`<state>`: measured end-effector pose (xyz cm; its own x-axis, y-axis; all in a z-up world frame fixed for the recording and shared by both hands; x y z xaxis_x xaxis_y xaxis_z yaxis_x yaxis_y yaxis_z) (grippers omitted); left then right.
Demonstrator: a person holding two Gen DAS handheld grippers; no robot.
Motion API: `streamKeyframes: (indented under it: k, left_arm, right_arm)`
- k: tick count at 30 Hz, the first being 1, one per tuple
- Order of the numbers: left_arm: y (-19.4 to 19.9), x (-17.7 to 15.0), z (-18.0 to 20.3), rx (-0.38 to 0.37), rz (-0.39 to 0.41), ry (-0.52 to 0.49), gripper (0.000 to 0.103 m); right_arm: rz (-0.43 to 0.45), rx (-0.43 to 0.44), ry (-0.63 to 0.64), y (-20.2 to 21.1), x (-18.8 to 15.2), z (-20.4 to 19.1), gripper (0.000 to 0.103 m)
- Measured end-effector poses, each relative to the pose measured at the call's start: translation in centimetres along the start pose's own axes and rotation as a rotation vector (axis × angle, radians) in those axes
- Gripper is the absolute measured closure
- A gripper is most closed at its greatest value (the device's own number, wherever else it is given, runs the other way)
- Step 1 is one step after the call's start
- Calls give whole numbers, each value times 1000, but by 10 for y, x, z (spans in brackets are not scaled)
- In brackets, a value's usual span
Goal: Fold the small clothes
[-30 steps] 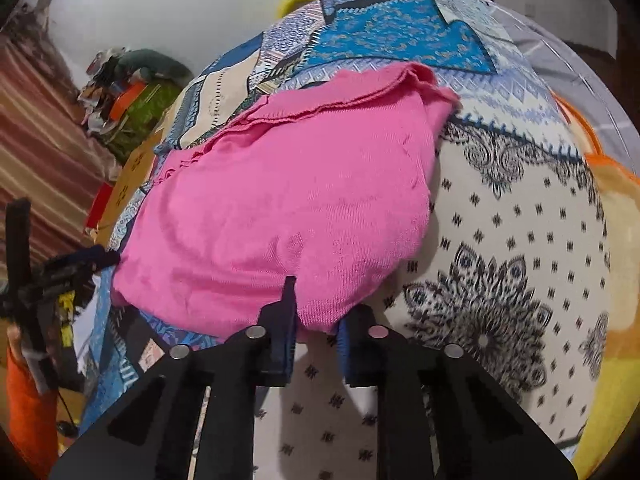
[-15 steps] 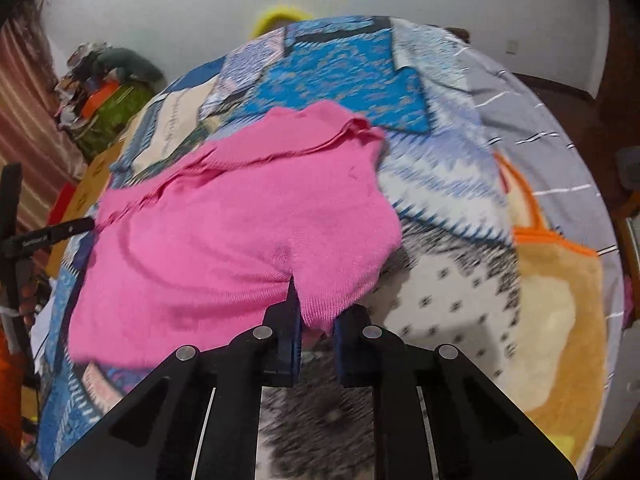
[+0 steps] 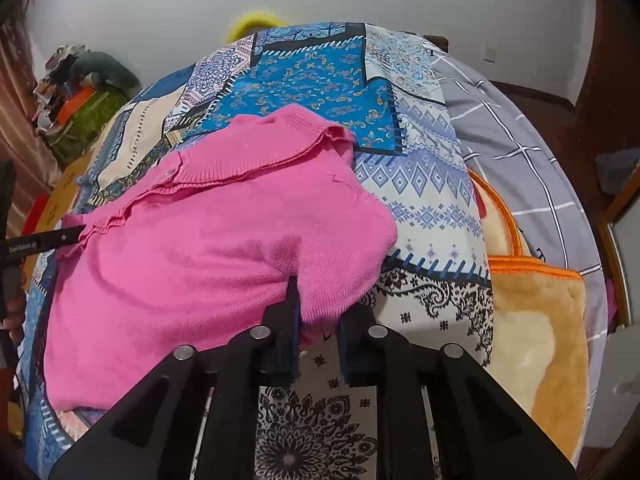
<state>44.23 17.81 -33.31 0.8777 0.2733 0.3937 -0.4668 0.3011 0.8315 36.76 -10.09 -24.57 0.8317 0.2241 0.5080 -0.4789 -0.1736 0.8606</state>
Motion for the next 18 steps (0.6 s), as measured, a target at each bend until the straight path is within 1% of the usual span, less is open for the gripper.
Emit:
streamKeyframes:
  k: [2, 3, 4, 5, 6, 8, 10, 14, 18]
  left_arm:
    - [-2, 0, 7, -16, -12, -14, 74]
    - [-4, -1, 10, -32, -21, -10, 79]
    - [-5, -1, 11, -41, -28, -3, 87]
    - [-6, -2, 12, -45, -34, 5, 89]
    - [-6, -1, 12, -41, -32, 9, 90]
    - [-2, -3, 11, -27, -17, 14, 91]
    - [2, -6, 8, -3, -3, 21, 91]
    - [16, -18, 2, 18, 16, 50, 92]
    - [30, -36, 0, 40, 9, 49, 92]
  right_arm:
    - [-10, 12, -9, 2, -3, 1, 88]
    - [-17, 17, -13, 3, -5, 1, 88]
    - [-24, 20, -17, 5, -8, 1, 86]
    - [-29, 25, -19, 8, -11, 0, 85]
    - [-32, 28, -20, 10, -13, -1, 81]
    - [-30, 42, -27, 19, -18, -4, 68]
    - [-21, 59, -34, 27, -24, -9, 61]
    - [-48, 98, -2, 38, -39, -34, 61]
    - [-80, 159, 39, 50, -58, -68, 60]
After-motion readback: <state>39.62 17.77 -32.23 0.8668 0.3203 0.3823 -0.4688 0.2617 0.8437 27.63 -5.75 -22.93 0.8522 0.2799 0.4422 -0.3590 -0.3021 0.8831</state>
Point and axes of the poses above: each gripper's, at about its wrist camera, not at the fingertips, and y roughly against the way its jaws point, z to its right, x to its top, the point moved 10 cm from there along -y, roughly the way its jaws point, and after that the axes turned 11 degrees about -x, right-handed, at the moved point
